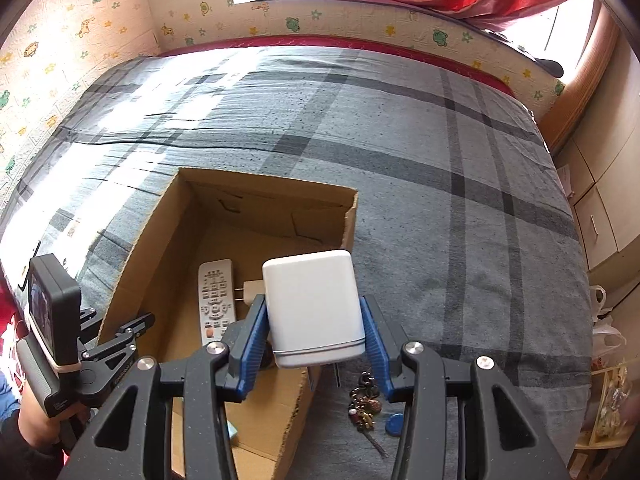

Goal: Organize rigid objects
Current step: 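Carry the large white charger toward the box, then lower the large white charger into the box and open the right gripper, then move the right gripper back over the blue key fob on the bed, then grasp the blue key fob with the right gripper, then carry the blue key fob into the box beside the black object, then open the right gripper to release the key fob in the box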

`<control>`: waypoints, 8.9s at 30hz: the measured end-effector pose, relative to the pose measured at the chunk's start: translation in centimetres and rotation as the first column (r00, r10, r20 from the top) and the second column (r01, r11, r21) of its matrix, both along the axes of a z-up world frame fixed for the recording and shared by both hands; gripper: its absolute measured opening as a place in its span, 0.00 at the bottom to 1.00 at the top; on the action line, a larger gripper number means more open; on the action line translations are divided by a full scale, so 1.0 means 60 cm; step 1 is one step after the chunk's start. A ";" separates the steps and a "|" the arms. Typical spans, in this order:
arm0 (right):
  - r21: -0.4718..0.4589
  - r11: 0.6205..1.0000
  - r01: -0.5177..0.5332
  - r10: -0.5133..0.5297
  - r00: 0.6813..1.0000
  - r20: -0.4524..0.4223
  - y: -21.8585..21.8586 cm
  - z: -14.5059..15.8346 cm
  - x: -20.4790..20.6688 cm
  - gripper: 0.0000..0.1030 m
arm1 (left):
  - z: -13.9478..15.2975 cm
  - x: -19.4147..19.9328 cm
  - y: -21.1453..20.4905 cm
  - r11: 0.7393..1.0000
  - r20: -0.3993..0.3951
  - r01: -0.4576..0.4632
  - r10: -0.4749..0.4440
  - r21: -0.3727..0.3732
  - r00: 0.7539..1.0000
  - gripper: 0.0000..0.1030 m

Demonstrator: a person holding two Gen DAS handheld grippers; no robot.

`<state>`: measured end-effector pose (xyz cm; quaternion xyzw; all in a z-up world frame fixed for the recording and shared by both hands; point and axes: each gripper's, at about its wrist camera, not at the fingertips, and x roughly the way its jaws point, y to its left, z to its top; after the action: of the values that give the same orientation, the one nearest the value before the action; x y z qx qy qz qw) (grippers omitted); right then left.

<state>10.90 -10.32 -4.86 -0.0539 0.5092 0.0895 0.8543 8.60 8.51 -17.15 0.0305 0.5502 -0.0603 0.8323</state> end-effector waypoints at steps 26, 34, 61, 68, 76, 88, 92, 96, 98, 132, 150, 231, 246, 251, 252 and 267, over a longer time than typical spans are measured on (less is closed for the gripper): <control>0.041 0.994 -0.098 0.104 0.973 -0.206 0.134 -0.157 -0.032 0.47 | 0.000 0.001 0.003 1.000 0.000 0.000 0.000 -0.003 1.000 0.11; 0.024 0.996 -0.087 0.091 0.954 -0.286 0.137 -0.203 -0.024 0.47 | 0.000 0.001 0.004 1.000 0.000 0.000 0.000 -0.003 1.000 0.11; 0.043 0.995 -0.088 0.095 0.979 -0.180 0.115 -0.138 -0.039 0.51 | -0.002 -0.001 -0.001 1.000 0.003 0.003 -0.003 0.006 1.000 0.11; 0.024 0.997 -0.075 0.078 0.990 -0.122 0.102 -0.093 -0.049 0.57 | -0.002 -0.001 -0.003 1.000 0.004 0.004 -0.004 0.009 1.000 0.11; 0.012 1.000 -0.020 0.020 0.999 -0.041 0.062 -0.047 -0.053 0.79 | -0.002 -0.002 -0.004 1.000 0.003 0.007 -0.007 0.012 1.000 0.11; 0.010 0.996 0.084 -0.084 0.996 -0.004 -0.032 -0.027 -0.049 0.96 | -0.003 -0.002 -0.004 1.000 0.004 0.008 -0.008 0.013 1.000 0.11; 0.008 0.992 0.127 -0.127 0.992 -0.004 -0.069 -0.031 -0.053 0.96 | -0.002 -0.002 -0.004 1.000 0.004 0.009 -0.009 0.013 1.000 0.11; 0.000 0.985 0.171 -0.171 0.985 -0.008 -0.105 -0.040 -0.057 0.96 | -0.003 -0.002 -0.003 1.000 0.005 0.008 -0.008 0.012 1.000 0.11; -0.007 0.981 0.194 -0.194 0.981 -0.010 -0.122 -0.047 -0.059 0.96 | -0.003 -0.003 -0.003 1.000 0.005 0.008 -0.008 0.013 1.000 0.11; -0.083 0.936 0.342 -0.352 0.912 -0.211 -0.240 -0.273 -0.111 0.87 | -0.003 -0.006 -0.018 0.999 0.013 0.015 -0.015 0.043 1.000 0.11; -0.087 0.949 0.302 -0.314 0.929 -0.197 -0.208 -0.271 -0.110 0.33 | -0.006 -0.005 -0.020 0.999 0.014 0.016 -0.016 0.046 1.000 0.11; 0.019 0.995 -0.096 0.097 0.994 -0.055 0.107 -0.092 -0.007 0.33 | -0.003 -0.007 -0.021 0.999 0.020 0.013 -0.014 0.041 1.000 0.11; 0.017 0.995 -0.094 0.096 0.982 -0.164 0.127 -0.182 0.028 0.33 | -0.002 -0.007 -0.020 0.999 0.019 0.013 -0.014 0.038 1.000 0.11; 0.015 0.995 -0.095 0.096 0.978 -0.184 0.127 -0.196 0.032 0.33 | -0.002 -0.008 -0.018 0.999 0.019 0.014 -0.015 0.036 1.000 0.11; 0.018 0.995 -0.099 0.100 0.978 -0.183 0.128 -0.196 0.033 0.33 | -0.002 -0.008 -0.017 0.999 0.018 0.014 -0.014 0.034 1.000 0.11; 0.053 0.993 -0.110 0.116 0.985 -0.127 0.137 -0.161 0.011 0.49 | -0.005 -0.009 -0.017 0.999 0.021 0.012 -0.013 0.038 1.000 0.11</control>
<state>11.56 -2.12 -14.54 -0.0569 0.5575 0.1527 0.8140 8.06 7.50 -17.42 0.0502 0.5420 -0.0548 0.8371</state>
